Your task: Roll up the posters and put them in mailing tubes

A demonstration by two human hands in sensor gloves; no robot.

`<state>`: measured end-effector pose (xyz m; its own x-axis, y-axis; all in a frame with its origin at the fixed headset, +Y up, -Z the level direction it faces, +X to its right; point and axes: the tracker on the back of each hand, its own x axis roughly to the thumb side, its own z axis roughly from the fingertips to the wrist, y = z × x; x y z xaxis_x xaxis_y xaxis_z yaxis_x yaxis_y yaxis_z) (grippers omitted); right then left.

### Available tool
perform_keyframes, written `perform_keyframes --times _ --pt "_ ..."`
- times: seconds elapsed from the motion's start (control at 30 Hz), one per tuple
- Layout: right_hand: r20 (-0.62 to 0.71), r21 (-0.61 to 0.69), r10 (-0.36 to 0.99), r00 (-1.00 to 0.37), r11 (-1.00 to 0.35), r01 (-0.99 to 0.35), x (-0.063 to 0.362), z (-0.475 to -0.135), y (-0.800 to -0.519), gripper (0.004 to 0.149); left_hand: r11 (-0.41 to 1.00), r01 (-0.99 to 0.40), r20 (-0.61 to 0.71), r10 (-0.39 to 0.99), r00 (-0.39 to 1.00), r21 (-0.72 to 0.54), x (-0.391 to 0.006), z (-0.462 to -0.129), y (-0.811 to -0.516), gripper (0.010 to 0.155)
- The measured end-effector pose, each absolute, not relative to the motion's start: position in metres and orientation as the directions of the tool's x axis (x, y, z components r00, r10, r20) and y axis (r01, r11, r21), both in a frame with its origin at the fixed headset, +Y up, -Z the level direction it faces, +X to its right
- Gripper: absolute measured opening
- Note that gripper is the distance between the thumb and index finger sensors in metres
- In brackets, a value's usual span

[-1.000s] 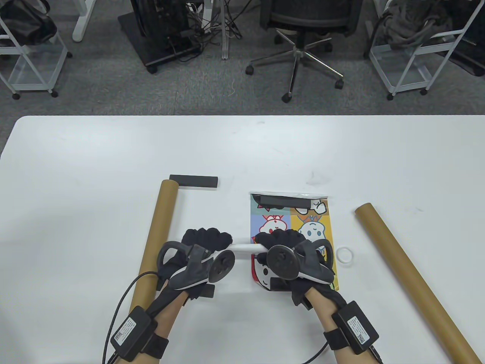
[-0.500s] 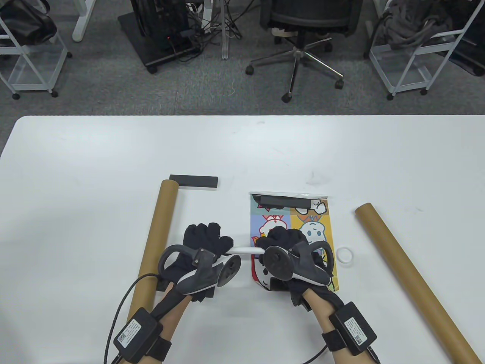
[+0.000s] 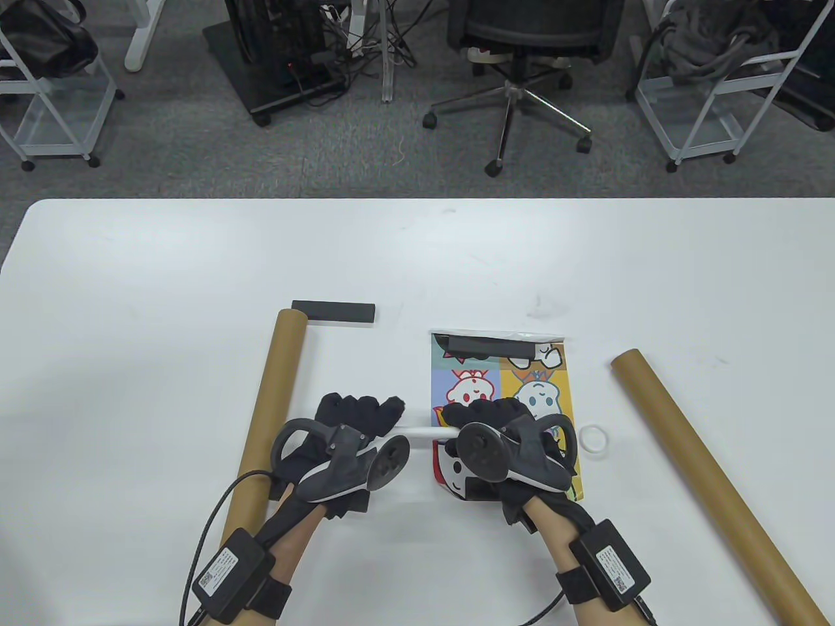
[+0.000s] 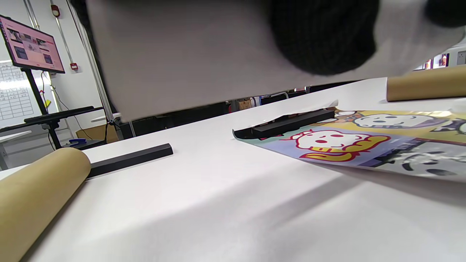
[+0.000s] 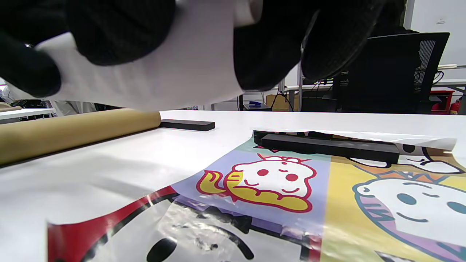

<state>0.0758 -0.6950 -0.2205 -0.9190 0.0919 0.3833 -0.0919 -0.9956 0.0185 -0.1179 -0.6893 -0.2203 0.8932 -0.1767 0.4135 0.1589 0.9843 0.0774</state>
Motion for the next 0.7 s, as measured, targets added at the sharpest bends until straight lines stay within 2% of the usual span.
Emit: perform_keyframes --times 0.1,0.17,0.23,0.27,0.3,0.4,0.7 --pt "0.384 0.026 0.083 -0.920 -0.997 -0.079 0.0760 -0.2207 -0.6954 0.057 0.985 0.154 0.415 -0.172 0.893 0.076 -0.1178 -0.2206 -0.6897 0.064" --pt "0.384 0.040 0.084 -0.919 -0.996 -0.074 0.0755 -0.2209 -0.6968 0.056 0.985 0.153 0.418 -0.171 0.892 0.077 -0.1175 -0.2206 -0.6901 0.059" --pt "0.388 0.086 0.104 -0.916 -0.993 -0.076 0.0761 -0.2216 -0.6977 0.055 0.985 0.157 0.421 -0.174 0.890 0.074 -0.1169 -0.2206 -0.6908 0.052" --pt "0.364 0.171 0.175 -0.915 -0.978 -0.119 0.0769 -0.2230 -0.6973 0.056 0.988 0.142 0.424 -0.157 0.892 0.067 -0.1174 -0.2208 -0.6899 0.051" --pt "0.353 0.179 0.165 -0.921 -0.978 -0.107 0.0765 -0.2227 -0.6975 0.060 0.993 0.105 0.423 -0.116 0.899 0.050 -0.1170 -0.2208 -0.6883 0.050" --pt "0.365 0.051 0.083 -0.927 -0.996 -0.069 0.0774 -0.2233 -0.6969 0.048 0.991 0.114 0.421 -0.134 0.897 0.073 -0.1148 -0.2186 -0.6852 0.048" --pt "0.366 0.023 0.081 -0.927 -0.997 -0.078 0.0752 -0.2203 -0.6983 0.046 0.982 0.143 0.418 -0.182 0.890 0.122 -0.1144 -0.2169 -0.6852 0.047"
